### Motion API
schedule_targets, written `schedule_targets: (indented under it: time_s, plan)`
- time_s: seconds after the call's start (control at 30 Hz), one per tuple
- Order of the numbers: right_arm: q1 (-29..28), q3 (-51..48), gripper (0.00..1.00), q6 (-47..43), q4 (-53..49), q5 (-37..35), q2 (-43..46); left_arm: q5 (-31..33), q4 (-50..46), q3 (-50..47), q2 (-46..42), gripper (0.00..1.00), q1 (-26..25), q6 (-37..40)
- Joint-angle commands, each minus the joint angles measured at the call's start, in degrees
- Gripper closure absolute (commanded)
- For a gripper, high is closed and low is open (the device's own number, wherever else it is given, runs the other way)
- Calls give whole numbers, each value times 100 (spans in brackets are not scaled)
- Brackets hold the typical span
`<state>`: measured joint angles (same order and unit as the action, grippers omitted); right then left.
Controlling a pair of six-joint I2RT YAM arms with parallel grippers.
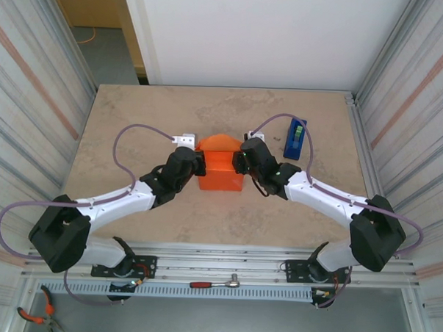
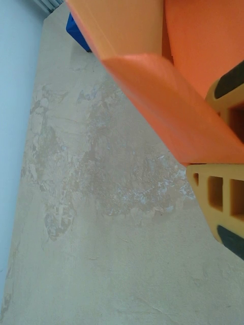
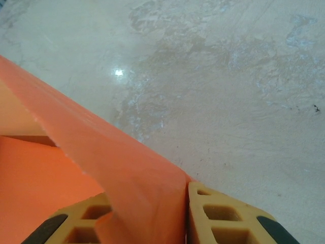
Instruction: Wrap the gift box in paper
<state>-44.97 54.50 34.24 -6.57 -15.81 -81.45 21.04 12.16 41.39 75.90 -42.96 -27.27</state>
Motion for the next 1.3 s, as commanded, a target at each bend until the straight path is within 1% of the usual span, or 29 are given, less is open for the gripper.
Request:
schedule_targets:
  time_s: [0.0,0.03,0.23,0.33,0.37,0.53,0.63,0.67,0.73,0.77,0.8,0.83,0.87,0.9,0.93,0.97,1.03,1.1,1.27]
  plan:
    - [-74,158,100,-152,6,401,-51,-557,407,185,-146,95,-181,-112]
    - [-76,136,100,-146,14,395,-85,-555,418,177,-137,93,-181,-106]
    - [3,-22,100,-75,92,404,-223,-501,253,316,-165,60,-97,38]
    - [55,-61,100,-58,120,423,-240,-513,190,431,-218,50,9,165]
    - [61,-73,100,-58,129,434,-241,-521,165,462,-233,49,53,192]
    - [76,-71,100,-47,147,448,-279,-568,225,573,-186,51,216,281]
    - [82,-67,100,-39,163,456,-314,-640,243,671,-98,58,276,353]
    - [91,-57,100,-36,160,463,-323,-652,248,712,-73,63,287,390]
    - [102,-37,100,-39,164,465,-353,-677,279,754,-32,78,295,458]
    - [110,-44,100,-40,175,472,-368,-701,293,781,-9,83,313,493]
    - [119,-21,100,-40,173,481,-384,-733,285,798,2,84,335,494]
    - [120,-6,100,-34,173,490,-393,-782,271,830,20,81,370,497]
    - [137,-3,100,-38,173,500,-411,-780,237,859,5,75,380,524]
    - [143,11,100,-37,164,509,-415,-754,205,890,-2,66,385,553]
    - [154,16,100,-34,161,509,-424,-704,154,909,-34,54,393,571]
    - [159,34,100,-31,152,518,-432,-687,107,915,-90,46,422,578]
    - [168,48,100,-31,139,525,-441,-662,80,867,-252,38,493,616]
    - [173,46,100,-31,115,526,-425,-674,58,759,-471,32,587,592]
    - [191,52,100,-23,96,527,-426,-756,-61,319,-1049,28,647,484]
